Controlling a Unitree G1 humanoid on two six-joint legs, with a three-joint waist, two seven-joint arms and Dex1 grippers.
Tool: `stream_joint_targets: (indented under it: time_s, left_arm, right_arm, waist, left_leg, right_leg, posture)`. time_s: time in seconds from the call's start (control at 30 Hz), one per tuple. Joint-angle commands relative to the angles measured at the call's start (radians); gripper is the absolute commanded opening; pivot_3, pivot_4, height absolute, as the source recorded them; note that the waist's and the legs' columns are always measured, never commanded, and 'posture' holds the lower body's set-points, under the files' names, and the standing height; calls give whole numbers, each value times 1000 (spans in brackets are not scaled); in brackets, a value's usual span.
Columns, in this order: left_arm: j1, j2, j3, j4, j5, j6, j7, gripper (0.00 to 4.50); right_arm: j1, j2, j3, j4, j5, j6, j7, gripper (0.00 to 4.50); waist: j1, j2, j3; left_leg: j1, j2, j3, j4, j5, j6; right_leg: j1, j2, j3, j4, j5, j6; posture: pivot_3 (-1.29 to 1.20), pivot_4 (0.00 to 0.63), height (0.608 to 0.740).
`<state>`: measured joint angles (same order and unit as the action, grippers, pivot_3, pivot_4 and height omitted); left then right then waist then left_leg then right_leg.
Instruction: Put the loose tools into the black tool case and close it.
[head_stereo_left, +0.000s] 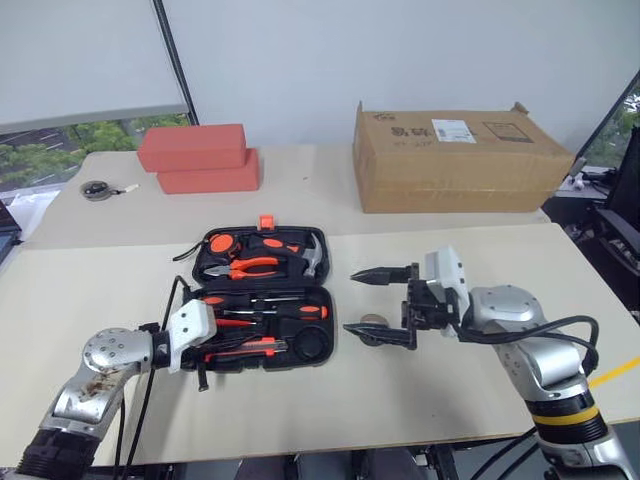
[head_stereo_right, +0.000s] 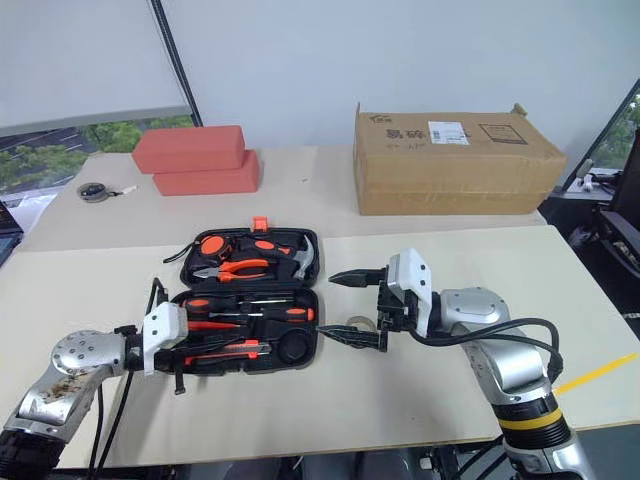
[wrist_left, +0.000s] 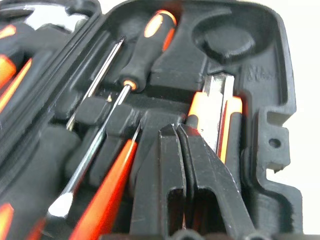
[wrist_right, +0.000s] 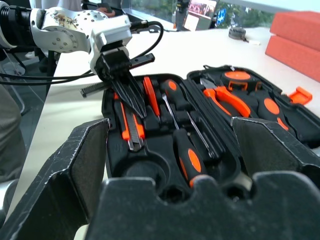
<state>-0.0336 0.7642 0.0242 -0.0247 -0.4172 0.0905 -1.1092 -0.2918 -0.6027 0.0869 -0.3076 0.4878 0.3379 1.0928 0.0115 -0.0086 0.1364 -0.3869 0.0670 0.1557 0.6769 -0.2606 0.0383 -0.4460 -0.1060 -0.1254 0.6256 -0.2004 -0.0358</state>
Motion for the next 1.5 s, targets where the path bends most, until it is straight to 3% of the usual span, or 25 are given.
stream_joint_targets:
  time_s: [0.03, 0.17, 0.4, 0.5, 0.63, 0.83, 0.97, 1.1, 1.5]
  left_arm:
    - [-13, 24, 78, -75, -83, 94, 9, 116]
    - [0, 89, 119, -179, -144, 212, -16, 116]
    - [-27, 223, 162, -281, -200, 280, -137, 116]
    - [-87, 245, 169, -316, -261, 343, -156, 852]
    - [-113, 271, 165, -370, -296, 394, -177, 2342]
    - [-112, 321, 176, -418, -312, 425, -224, 4454]
    - [-95, 358, 185, -431, -309, 428, -262, 4500]
    - [-76, 371, 196, -440, -309, 427, -272, 4500]
    - [20, 368, 317, -436, -298, 449, -254, 4500]
  right_arm:
    - [20, -44, 4, -43, -33, -2, -1, 4500]
    - [61, -120, 60, -55, -123, 26, -16, 4500]
    - [57, -185, 106, -95, -172, 96, -22, 4500]
    - [53, -197, 126, -112, -181, 122, -17, 4500]
    - [50, -207, 156, -120, -209, 144, -23, 4500]
    - [38, -198, 203, -111, -274, 154, -49, 2745]
    - [18, -183, 228, -98, -313, 155, -72, 1272]
    - [4, -173, 241, -94, -338, 154, -83, 70]
    - [-114, -127, 224, -147, -292, 183, -58, 70]
  waist:
    - [1, -3, 1]
    - [2, -7, 1]
    - [0, -8, 2]
    - [2, -10, 3]
    - [2, -10, 3]
    - [0, -10, 3]
    - [0, -10, 3]
    - [0, -10, 3]
    - [-3, -10, 3]
  left_leg:
    - [-3, 0, 0, 0, 0, 0]
    - [-13, -1, 1, 1, 4, 9]
    - [-13, -2, 4, 1, 1, 11]
    - [-12, -2, 4, 2, -3, 4]
    - [-12, -2, 3, 2, -2, 4]
    - [-12, -2, 4, 2, 3, 7]
    - [-12, -1, 4, 2, 2, 5]
    - [-12, -1, 3, 2, 0, 1]
    - [-11, 0, 4, 2, 3, 3]
  right_leg:
    - [-3, 0, 0, 0, 0, 1]
    - [-10, 5, 0, 0, 0, 1]
    - [-11, 4, 2, -2, -2, 4]
    - [-11, 5, 1, -2, -2, 4]
    - [-10, 5, 1, -1, -2, 4]
    - [-11, 8, 2, -1, -2, 4]
    - [-11, 8, 2, -1, -2, 4]
    - [-11, 8, 2, 0, -2, 4]
    - [-11, 9, 3, 0, -2, 4]
  posture:
    - [0, 150, 712]
    - [0, 150, 712]
    - [0, 150, 712]
    - [0, 150, 712]
    - [0, 150, 712]
    - [0, 150, 712]
    - [0, 150, 712]
    - [0, 150, 712]
    - [0, 150, 712]
